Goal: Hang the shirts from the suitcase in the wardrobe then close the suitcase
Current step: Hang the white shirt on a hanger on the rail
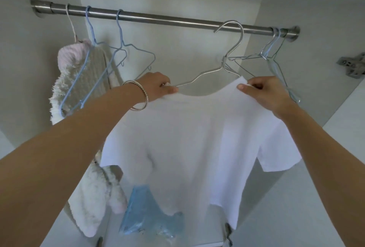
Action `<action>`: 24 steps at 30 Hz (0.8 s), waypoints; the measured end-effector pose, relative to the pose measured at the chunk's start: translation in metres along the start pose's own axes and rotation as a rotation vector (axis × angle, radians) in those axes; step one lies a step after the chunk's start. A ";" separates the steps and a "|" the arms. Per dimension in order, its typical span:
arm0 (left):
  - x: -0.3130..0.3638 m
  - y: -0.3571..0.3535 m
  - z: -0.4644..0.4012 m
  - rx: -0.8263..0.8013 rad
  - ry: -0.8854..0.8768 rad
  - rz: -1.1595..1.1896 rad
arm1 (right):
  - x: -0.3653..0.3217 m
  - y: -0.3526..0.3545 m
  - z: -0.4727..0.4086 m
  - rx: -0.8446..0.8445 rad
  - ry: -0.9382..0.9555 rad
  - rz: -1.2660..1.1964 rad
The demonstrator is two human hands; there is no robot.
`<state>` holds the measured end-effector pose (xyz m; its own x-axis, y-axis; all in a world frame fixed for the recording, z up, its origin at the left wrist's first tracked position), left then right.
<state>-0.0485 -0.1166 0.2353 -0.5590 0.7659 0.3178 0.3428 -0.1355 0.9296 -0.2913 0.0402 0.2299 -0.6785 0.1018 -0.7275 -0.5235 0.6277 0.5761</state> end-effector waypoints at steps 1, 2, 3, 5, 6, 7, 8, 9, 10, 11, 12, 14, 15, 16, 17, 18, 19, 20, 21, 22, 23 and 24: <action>0.003 -0.002 -0.002 0.022 -0.001 0.009 | 0.003 0.006 0.001 -0.009 0.010 0.025; 0.004 -0.004 -0.004 0.053 -0.002 0.019 | 0.006 0.010 0.001 -0.024 0.021 0.062; 0.007 -0.005 -0.006 0.080 -0.010 0.029 | 0.009 0.017 0.003 -0.040 0.020 0.099; 0.010 -0.005 -0.011 0.113 -0.015 0.045 | 0.018 0.028 0.006 -0.068 -0.008 0.169; 0.011 -0.005 -0.013 0.117 -0.009 0.055 | 0.022 0.032 0.008 -0.078 -0.032 0.204; 0.012 -0.006 -0.015 0.113 -0.004 0.065 | 0.027 0.036 0.010 -0.084 -0.059 0.236; 0.013 -0.007 -0.018 0.106 0.003 0.076 | 0.030 0.037 0.012 -0.086 -0.084 0.260; 0.014 -0.008 -0.020 0.101 0.007 0.083 | 0.033 0.038 0.013 -0.085 -0.102 0.281; 0.016 -0.010 -0.023 0.096 0.010 0.085 | 0.034 0.037 0.015 -0.076 -0.106 0.301; 0.019 -0.012 -0.025 0.089 0.011 0.083 | 0.035 0.035 0.015 -0.062 -0.093 0.314; 0.023 -0.014 -0.029 0.077 0.007 0.083 | 0.034 0.034 0.015 -0.046 -0.075 0.318; 0.038 -0.022 -0.036 0.059 -0.033 0.099 | 0.030 0.028 0.014 -0.024 -0.053 0.302; 0.047 -0.026 -0.039 0.058 -0.061 0.117 | 0.026 0.025 0.012 -0.025 -0.040 0.296; 0.055 -0.030 -0.043 0.064 -0.080 0.151 | 0.023 0.021 0.010 -0.034 -0.032 0.290; 0.061 -0.034 -0.048 0.074 -0.090 0.184 | 0.020 0.019 0.009 -0.040 -0.034 0.285; 0.063 -0.035 -0.053 0.084 -0.084 0.207 | 0.019 0.017 0.006 -0.037 -0.041 0.280; 0.063 -0.036 -0.060 0.098 -0.072 0.209 | 0.019 0.017 0.004 -0.020 -0.056 0.282; 0.059 -0.036 -0.067 0.110 -0.050 0.182 | 0.020 0.019 0.001 0.008 -0.083 0.296; 0.055 -0.035 -0.074 0.118 -0.020 0.130 | 0.022 0.021 -0.002 0.044 -0.119 0.315; 0.051 -0.034 -0.080 0.106 0.020 0.065 | 0.022 0.024 -0.006 0.070 -0.162 0.334; 0.049 -0.034 -0.084 0.078 0.052 0.000 | 0.023 0.025 -0.010 0.085 -0.204 0.344; 0.049 -0.036 -0.088 0.038 0.073 -0.045 | 0.022 0.025 -0.014 0.086 -0.234 0.351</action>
<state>-0.1544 -0.1297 0.2342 -0.6278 0.7224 0.2897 0.3433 -0.0771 0.9360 -0.3265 0.0472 0.2328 -0.6677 0.4866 -0.5634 -0.2302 0.5848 0.7778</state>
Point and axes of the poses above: each hand's wrist, its own z-axis away from the middle knuckle, its own y-axis out of the back of the hand, x = y × z, the point moved 2 cm from there along -z, towards the middle knuckle, and after that the axes turned 1 degree about -x, right-handed, at the moved point
